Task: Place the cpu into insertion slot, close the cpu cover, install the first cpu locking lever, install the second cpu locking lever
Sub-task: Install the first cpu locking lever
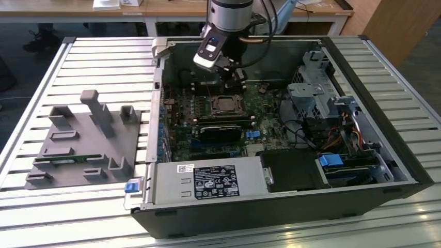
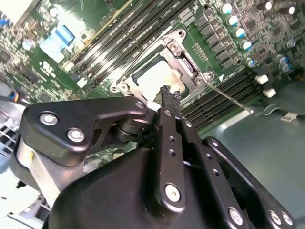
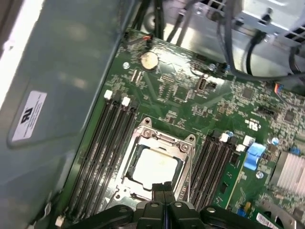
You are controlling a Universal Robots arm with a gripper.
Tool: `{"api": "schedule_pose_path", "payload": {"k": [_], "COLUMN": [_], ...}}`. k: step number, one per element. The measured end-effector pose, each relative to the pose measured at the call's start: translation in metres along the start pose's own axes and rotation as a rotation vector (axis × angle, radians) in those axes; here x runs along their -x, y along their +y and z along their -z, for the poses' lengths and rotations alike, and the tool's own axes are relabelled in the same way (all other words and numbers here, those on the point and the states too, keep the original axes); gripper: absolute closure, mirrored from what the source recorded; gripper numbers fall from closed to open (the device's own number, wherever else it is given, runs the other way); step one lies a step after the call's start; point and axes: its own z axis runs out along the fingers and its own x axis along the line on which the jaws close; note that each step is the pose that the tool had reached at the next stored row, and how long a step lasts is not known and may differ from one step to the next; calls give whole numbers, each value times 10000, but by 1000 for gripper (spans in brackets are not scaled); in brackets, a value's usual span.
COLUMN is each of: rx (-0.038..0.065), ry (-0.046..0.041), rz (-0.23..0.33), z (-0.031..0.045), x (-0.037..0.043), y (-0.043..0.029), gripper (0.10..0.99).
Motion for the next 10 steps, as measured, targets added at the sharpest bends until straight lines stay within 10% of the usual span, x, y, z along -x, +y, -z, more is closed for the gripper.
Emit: {"api": "schedule_pose_path", "payload": {"k": [10], "rx": [29], "ry": [30], "rz": [1628], "z": [-5], "x": [0], "y": [0], "gripper": [980]}}
